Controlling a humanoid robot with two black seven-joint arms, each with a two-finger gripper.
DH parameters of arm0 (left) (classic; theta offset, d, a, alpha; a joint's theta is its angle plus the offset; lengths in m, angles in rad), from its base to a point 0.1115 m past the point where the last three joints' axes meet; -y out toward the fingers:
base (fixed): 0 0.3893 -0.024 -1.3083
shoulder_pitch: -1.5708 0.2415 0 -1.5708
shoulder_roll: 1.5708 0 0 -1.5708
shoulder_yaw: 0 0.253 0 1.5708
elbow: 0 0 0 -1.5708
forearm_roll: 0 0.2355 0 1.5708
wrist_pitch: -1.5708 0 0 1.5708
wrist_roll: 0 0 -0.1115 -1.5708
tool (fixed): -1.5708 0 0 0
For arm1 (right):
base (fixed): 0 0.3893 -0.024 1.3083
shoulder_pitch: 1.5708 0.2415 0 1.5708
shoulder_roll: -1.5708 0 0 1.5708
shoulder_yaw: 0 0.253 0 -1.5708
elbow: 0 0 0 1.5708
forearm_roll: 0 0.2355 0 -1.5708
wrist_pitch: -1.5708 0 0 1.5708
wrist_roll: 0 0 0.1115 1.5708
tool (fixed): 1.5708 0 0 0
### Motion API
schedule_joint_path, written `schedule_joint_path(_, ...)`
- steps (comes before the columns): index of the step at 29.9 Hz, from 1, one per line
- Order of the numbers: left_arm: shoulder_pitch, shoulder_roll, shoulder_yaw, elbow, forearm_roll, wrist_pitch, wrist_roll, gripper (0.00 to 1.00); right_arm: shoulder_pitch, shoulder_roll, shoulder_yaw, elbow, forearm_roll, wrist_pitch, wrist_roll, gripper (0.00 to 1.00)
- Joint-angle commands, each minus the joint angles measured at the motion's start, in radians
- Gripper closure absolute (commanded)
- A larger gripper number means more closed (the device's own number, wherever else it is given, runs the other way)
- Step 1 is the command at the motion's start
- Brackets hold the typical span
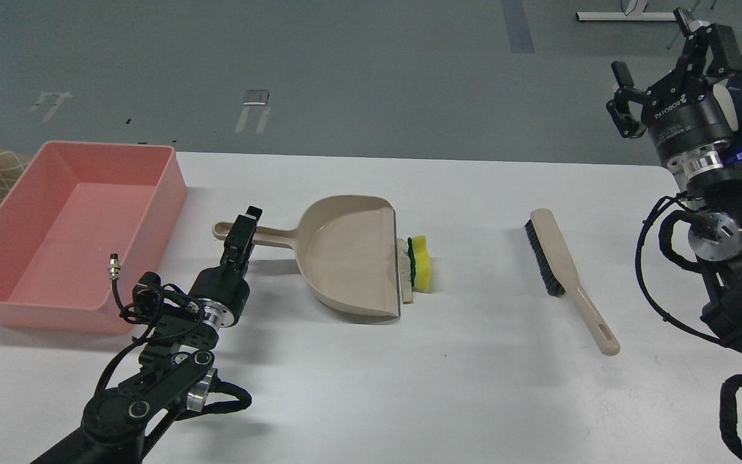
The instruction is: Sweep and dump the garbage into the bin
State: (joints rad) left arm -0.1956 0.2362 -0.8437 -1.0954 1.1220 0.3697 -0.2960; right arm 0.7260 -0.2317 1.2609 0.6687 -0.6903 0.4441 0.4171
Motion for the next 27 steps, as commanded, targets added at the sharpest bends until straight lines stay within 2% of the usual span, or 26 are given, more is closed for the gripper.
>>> schedule_joint_path(1, 0.002, 0.000, 0.002, 0.000, -0.001, 0.000, 0.000, 0.52, -0.002, 0.000, 0.002, 0.000, 0.000, -0.001, 0.000, 0.00)
schedule_joint_path(6, 0.002, -0.002, 0.002, -0.001, -0.001, 0.000, -0.002, 0.64, 0.000, 0.000, 0.002, 0.002, 0.000, -0.001, 0.002, 0.00)
schedule_joint_path(8, 0.001, -0.002, -0.002, -0.001, -0.001, 0.000, -0.002, 0.72, 0.004, -0.002, 0.000, 0.002, 0.000, 0.001, 0.002, 0.00)
schedule_joint_path(9, -0.001, -0.002, -0.002, -0.001, -0.001, 0.000, -0.002, 0.80, 0.006, -0.002, 0.000, 0.003, 0.000, 0.001, 0.000, 0.00)
schedule_joint_path(10, -0.001, 0.000, 0.000, -0.001, -0.001, 0.000, -0.002, 0.94, 0.004, -0.002, 0.000, 0.005, 0.000, 0.001, 0.000, 0.00)
schedule_joint_path(11, -0.001, 0.000, 0.000, -0.001, -0.001, 0.000, 0.000, 1.00, 0.003, -0.002, 0.000, 0.008, 0.000, 0.002, 0.000, 0.00)
schedule_joint_path(15, -0.004, 0.003, 0.000, -0.001, 0.001, 0.000, 0.006, 1.00, 0.006, -0.012, -0.026, 0.009, -0.005, 0.002, -0.008, 0.00)
schedule_joint_path(20, -0.007, 0.003, 0.000, -0.006, 0.002, 0.000, 0.005, 1.00, 0.032, -0.122, -0.194, 0.043, -0.017, 0.004, -0.053, 0.00)
schedule_joint_path(25, -0.005, 0.003, 0.000, -0.009, 0.002, 0.000, 0.003, 1.00, 0.142, -0.341, -0.590, 0.167, -0.018, 0.004, -0.084, 0.00)
schedule_joint_path(26, -0.005, 0.003, 0.000, -0.009, 0.002, 0.000, 0.003, 1.00, 0.142, -0.342, -0.591, 0.167, -0.018, 0.004, -0.084, 0.00)
schedule_joint_path(27, -0.005, 0.003, 0.000, -0.011, 0.002, 0.000, 0.002, 1.00, 0.170, -0.394, -0.668, 0.199, -0.021, 0.004, -0.092, 0.00)
